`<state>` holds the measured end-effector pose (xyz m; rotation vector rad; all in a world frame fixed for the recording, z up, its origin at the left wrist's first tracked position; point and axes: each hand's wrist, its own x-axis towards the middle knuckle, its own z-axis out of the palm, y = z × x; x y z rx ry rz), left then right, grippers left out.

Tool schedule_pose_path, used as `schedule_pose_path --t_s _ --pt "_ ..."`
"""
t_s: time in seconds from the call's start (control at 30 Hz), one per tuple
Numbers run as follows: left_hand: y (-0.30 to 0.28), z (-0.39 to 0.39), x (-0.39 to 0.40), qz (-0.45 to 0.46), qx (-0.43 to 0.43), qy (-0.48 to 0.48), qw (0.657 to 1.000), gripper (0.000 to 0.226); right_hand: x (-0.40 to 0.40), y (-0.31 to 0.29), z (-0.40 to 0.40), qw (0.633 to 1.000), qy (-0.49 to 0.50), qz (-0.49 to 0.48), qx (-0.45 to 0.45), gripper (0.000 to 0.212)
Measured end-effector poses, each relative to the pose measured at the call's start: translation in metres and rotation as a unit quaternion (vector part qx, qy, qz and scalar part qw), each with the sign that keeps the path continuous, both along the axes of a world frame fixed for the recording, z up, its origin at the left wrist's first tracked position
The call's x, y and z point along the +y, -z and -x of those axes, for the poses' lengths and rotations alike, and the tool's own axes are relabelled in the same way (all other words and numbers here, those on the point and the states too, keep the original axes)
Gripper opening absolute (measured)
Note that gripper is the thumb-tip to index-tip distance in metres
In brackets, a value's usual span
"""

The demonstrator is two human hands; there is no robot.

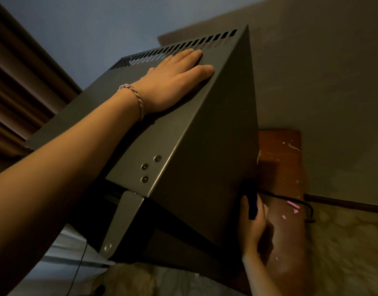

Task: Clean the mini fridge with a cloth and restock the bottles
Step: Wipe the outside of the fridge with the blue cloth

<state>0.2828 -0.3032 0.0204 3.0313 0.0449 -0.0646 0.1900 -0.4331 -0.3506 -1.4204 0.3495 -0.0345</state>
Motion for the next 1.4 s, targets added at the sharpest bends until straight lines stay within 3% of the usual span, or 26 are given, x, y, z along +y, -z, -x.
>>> schedule_pose_path --t_s 0.17,0.27,0.4,0.5,0.6,0.77,0.93,1.13,1.23,1.4 --pt "0.001 0.001 0.0 -0.004 -0.005 0.002 1.0 0.088 0.004 -0.024 0.047 0.999 0.011 -0.048 0.017 0.048" --pt "0.002 0.0 0.002 -0.005 -0.004 0.005 1.0 0.088 0.011 -0.058 0.075 0.997 0.045 -0.058 -0.037 0.05" --pt "0.003 -0.001 0.005 -0.008 -0.003 0.01 1.0 0.09 0.023 -0.107 0.103 0.983 0.101 -0.038 -0.147 0.037" --pt "0.004 -0.004 0.007 -0.016 -0.005 0.013 1.0 0.092 0.029 -0.149 0.114 0.965 0.101 -0.019 -0.242 0.039" --pt "0.005 -0.007 0.009 -0.017 -0.005 0.013 1.0 0.097 0.029 -0.177 0.111 0.957 0.099 -0.021 -0.273 0.035" --pt "0.005 -0.007 0.01 -0.017 -0.007 0.013 1.0 0.113 0.022 -0.154 0.11 0.964 0.075 -0.023 -0.254 0.044" --pt "0.005 -0.006 0.007 -0.022 -0.006 0.015 1.0 0.099 0.019 -0.1 0.112 0.984 0.077 -0.049 -0.151 0.054" --pt "0.002 -0.001 0.005 -0.031 -0.007 0.021 0.999 0.085 0.023 -0.071 0.123 0.993 0.1 -0.062 -0.027 0.025" --pt "0.003 -0.003 0.005 -0.042 -0.015 0.02 0.999 0.076 0.027 -0.092 0.124 0.992 0.11 -0.048 -0.045 0.026" --pt "-0.001 0.001 0.004 -0.032 -0.012 0.012 0.999 0.077 0.033 -0.172 0.127 0.974 0.158 -0.022 -0.163 0.053"
